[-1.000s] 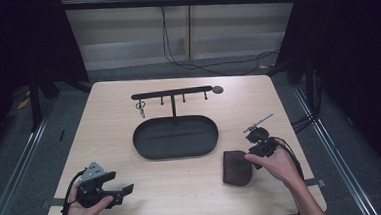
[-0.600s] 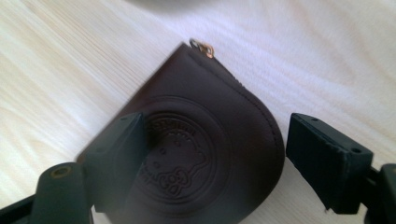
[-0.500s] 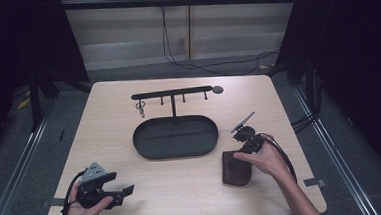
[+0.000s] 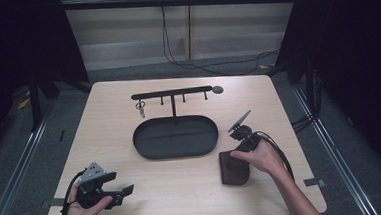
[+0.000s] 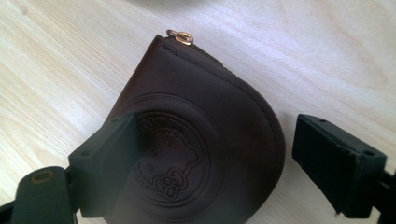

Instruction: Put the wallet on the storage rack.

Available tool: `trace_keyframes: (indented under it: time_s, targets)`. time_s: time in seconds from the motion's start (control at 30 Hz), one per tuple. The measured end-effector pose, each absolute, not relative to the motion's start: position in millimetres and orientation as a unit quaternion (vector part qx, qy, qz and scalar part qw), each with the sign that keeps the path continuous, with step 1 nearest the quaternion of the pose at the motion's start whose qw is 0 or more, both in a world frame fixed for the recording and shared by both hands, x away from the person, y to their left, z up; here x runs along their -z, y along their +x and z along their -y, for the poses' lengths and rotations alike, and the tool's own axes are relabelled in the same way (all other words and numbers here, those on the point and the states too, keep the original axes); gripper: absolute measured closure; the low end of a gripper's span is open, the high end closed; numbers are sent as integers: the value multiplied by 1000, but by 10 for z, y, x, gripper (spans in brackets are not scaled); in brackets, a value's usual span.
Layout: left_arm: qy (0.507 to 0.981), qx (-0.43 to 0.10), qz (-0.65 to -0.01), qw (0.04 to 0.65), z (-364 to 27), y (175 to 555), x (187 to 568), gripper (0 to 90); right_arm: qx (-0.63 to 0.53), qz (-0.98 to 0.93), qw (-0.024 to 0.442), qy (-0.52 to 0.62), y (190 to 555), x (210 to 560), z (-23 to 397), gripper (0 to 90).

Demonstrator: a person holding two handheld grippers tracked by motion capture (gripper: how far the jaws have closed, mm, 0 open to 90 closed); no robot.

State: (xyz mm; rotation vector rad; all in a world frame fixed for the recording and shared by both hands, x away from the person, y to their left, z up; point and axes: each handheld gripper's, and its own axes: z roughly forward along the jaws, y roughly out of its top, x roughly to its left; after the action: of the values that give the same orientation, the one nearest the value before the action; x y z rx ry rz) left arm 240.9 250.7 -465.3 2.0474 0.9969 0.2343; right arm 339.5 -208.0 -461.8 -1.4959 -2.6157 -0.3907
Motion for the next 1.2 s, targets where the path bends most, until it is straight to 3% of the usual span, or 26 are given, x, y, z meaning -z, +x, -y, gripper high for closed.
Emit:
trace_keyframes:
  time_s: [0.17, 0.33, 0.37, 0.43, 0.5, 0.63, 0.77, 1.2]
  targets:
    - [814, -93, -396, 415, -2511, 2407, 4648, 182, 136, 857, 82, -490, 3428, 4636, 2082, 207]
    - [812, -92, -399, 415, -2515, 2408, 4650, 182, 134, 854, 80, -496, 3424, 4609, 2077, 249]
    - [813, -92, -399, 415, -2515, 2408, 4651, 182, 134, 854, 76, -496, 3419, 4597, 2081, 274]
    - [813, -92, -399, 414, -2513, 2408, 4652, 182, 145, 848, 73, -505, 3408, 4557, 2109, 423]
    - [813, -91, -399, 413, -2512, 2412, 4654, 184, 162, 841, 67, -511, 3406, 4510, 2165, 511]
    - [814, -92, -399, 412, -2513, 2411, 4652, 186, 158, 838, 66, -518, 3394, 4488, 2182, 547]
    - [814, -92, -400, 411, -2517, 2413, 4652, 188, 166, 835, 62, -521, 3389, 4439, 2202, 648]
    - [816, -92, -397, 410, -2514, 2409, 4648, 192, 150, 847, 42, -509, 3400, 4178, 2091, 762]
